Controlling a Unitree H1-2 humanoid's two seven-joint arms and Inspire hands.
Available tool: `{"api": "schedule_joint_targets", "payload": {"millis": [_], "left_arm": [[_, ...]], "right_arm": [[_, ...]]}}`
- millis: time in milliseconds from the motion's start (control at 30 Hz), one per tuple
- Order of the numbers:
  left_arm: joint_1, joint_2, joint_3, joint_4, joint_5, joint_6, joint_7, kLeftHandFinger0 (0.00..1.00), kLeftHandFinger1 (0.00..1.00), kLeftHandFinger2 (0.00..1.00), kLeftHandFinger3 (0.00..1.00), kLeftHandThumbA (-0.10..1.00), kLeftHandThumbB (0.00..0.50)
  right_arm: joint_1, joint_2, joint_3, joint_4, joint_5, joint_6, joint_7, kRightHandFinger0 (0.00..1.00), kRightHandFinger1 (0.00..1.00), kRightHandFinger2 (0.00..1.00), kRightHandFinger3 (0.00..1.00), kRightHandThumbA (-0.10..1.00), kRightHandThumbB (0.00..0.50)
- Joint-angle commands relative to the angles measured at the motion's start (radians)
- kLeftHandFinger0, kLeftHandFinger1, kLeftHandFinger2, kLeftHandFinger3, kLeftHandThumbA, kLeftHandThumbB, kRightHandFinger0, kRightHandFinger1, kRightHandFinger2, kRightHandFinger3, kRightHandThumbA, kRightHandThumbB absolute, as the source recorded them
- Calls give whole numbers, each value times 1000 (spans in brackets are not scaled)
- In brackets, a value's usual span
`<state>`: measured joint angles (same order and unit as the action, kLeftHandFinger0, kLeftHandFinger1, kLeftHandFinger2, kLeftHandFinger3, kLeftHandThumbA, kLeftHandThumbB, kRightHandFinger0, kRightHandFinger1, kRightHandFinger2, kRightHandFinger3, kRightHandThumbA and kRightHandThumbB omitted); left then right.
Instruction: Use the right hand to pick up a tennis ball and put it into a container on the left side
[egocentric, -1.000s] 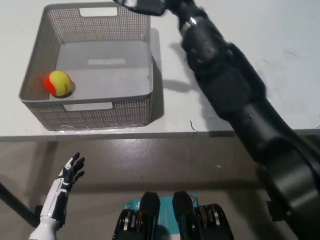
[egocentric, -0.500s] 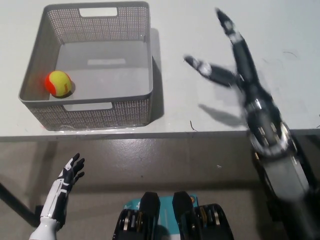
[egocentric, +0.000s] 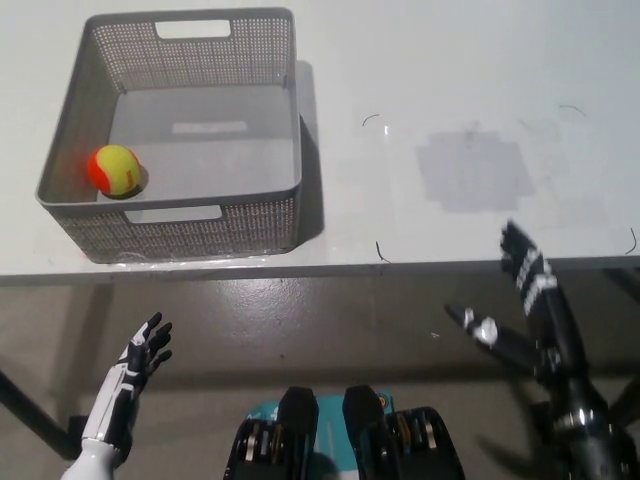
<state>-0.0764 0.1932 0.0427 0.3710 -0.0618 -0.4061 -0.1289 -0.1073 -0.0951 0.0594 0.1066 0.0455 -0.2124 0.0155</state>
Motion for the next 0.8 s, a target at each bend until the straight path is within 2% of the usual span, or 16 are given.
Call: {"api": "schedule_joint_targets", "payload": {"millis": [0,200,433,600,667,767], "left_arm": [[-1,6,2,-21,-32,-35,-25,1000,1000,1000,1000,1000,206],[2,5,-1,-7,-32,-45,-31,1000,1000,1000,1000,1000,201],[12,4,1,-13,-31,-42,-26,1000,1000,1000,1000,1000,196],[-2,4,0,-9,-30,-36,-25,1000,1000,1000,1000,1000,208],[-9,2,0,1,-30,-49,-25,1000,1000,1000,1000,1000,216],[-12,1,-1,2,-27,-49,-23,1000,1000,1000,1000,1000,227]], "right_arm": [[20,1,-14,27,74,-143,60,1000,1000,1000,1000,1000,199],[54,-2,-8,98,81,-179,84,1000,1000,1000,1000,1000,165],[46,-2,-6,162,85,-179,116,1000,1000,1000,1000,1000,181],[20,1,-20,193,108,-175,125,1000,1000,1000,1000,1000,182],[16,-2,-25,197,108,-178,123,1000,1000,1000,1000,1000,161],[8,-1,-30,206,106,-179,120,1000,1000,1000,1000,1000,169]]}}
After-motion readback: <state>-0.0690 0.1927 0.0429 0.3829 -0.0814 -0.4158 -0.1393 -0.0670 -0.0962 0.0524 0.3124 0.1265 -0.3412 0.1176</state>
